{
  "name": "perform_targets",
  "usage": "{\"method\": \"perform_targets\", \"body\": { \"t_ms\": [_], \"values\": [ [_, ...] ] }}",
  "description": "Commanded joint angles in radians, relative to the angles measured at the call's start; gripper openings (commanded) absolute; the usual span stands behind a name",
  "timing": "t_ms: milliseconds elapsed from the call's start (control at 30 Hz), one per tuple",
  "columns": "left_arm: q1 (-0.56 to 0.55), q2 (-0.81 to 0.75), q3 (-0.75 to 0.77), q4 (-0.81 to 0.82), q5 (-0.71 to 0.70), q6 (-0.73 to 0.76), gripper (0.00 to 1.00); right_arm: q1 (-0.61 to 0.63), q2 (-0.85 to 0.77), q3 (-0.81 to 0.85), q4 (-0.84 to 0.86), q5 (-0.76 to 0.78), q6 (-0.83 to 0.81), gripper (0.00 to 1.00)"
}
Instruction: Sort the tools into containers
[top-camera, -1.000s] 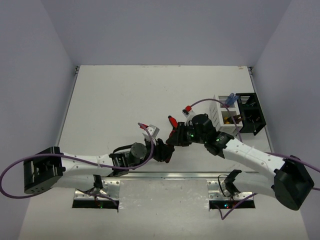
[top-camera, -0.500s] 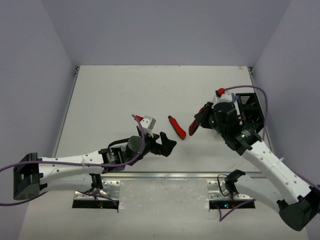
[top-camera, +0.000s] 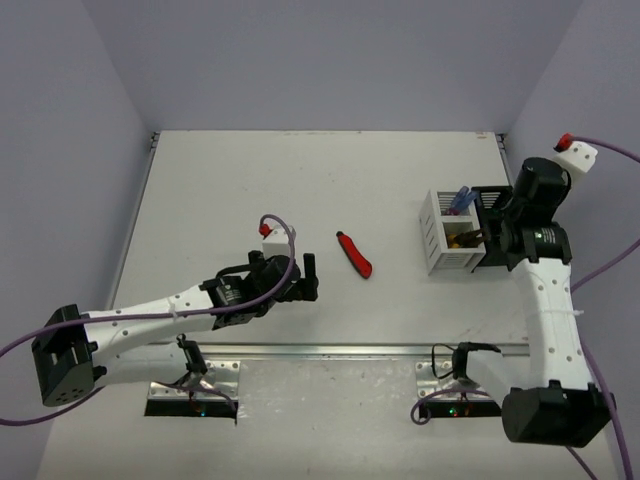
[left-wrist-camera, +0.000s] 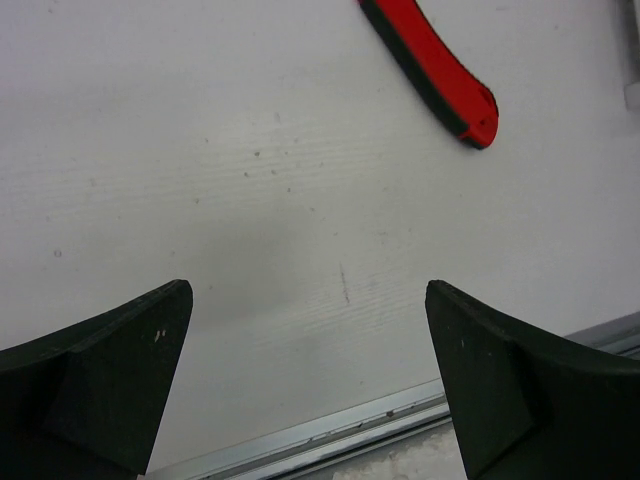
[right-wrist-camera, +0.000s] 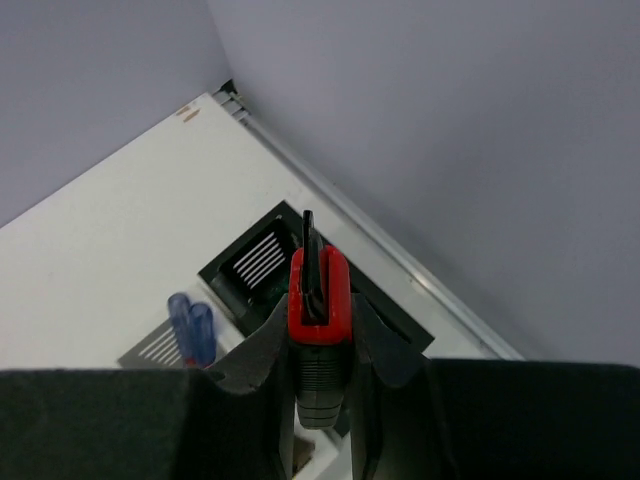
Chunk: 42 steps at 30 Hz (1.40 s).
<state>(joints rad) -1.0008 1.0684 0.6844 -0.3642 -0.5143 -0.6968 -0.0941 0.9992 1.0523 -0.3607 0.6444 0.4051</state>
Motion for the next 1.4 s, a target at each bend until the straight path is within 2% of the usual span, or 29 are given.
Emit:
{"method": "perform_targets", "body": {
  "t_ms": [0, 100, 200, 433, 467, 533, 567, 600, 633, 733, 800, 933, 1067, 1133, 1200, 1367],
  "values": [
    [-0.001, 0.013, -0.019, 0.09, 0.083, 0.034, 1.0, -0.064, 0.053, -0.109, 0.311, 0.038, -0.09, 0.0],
    [-0.001, 0.008, -0.039, 0.129, 0.113, 0.036, 1.0, -0.087, 0.053, -0.18, 0.411, -0.008, -0.075, 0.0],
    [-0.001, 0.0, -0.071, 0.179, 0.16, 0.045, 1.0, -0.112, 0.055, -0.331, 0.631, -0.124, -0.082, 0.0],
    [-0.001, -0.014, -0.099, 0.203, 0.182, 0.063, 1.0, -0.132, 0.119, -0.409, 0.722, -0.17, -0.044, 0.0],
    [-0.001, -0.017, -0.103, 0.206, 0.183, 0.063, 1.0, -0.133, 0.124, -0.398, 0.672, -0.165, -0.029, 0.0],
    [-0.001, -0.019, -0.109, 0.209, 0.181, 0.059, 1.0, -0.133, 0.118, -0.387, 0.607, -0.148, 0.011, 0.14],
    [-0.001, -0.019, -0.109, 0.209, 0.18, 0.053, 1.0, -0.131, 0.106, -0.395, 0.599, -0.142, 0.019, 0.29],
    [-0.001, -0.017, -0.106, 0.207, 0.178, 0.05, 1.0, -0.131, 0.08, -0.397, 0.584, -0.139, 0.037, 0.53],
    [-0.001, -0.014, -0.103, 0.206, 0.176, 0.047, 1.0, -0.132, 0.059, -0.392, 0.562, -0.135, 0.051, 0.7],
    [-0.001, 0.014, -0.089, 0.209, 0.177, 0.04, 1.0, -0.131, 0.044, -0.32, 0.419, -0.111, 0.071, 0.8],
    [-0.001, 0.039, -0.076, 0.216, 0.182, 0.035, 1.0, -0.131, 0.042, -0.289, 0.366, -0.1, 0.107, 0.82],
    [-0.001, 0.159, -0.018, 0.244, 0.175, 0.005, 1.0, -0.13, 0.027, -0.138, 0.096, -0.162, 0.206, 0.89],
    [-0.001, 0.355, 0.18, 0.099, 0.071, -0.14, 1.0, -0.068, 0.001, -0.043, -0.075, -0.359, 0.268, 0.99],
    [0.001, 0.455, 0.295, 0.003, 0.029, -0.182, 1.0, -0.02, -0.011, -0.04, -0.104, -0.435, 0.246, 0.99],
    [0.001, 0.611, 0.478, -0.13, 0.004, -0.291, 1.0, 0.052, -0.043, -0.043, -0.169, -0.529, 0.207, 0.99],
    [0.008, 0.876, 0.695, -0.236, 0.005, -0.423, 1.0, 0.074, -0.137, -0.143, -0.225, -0.768, 0.147, 0.99]
  ]
}}
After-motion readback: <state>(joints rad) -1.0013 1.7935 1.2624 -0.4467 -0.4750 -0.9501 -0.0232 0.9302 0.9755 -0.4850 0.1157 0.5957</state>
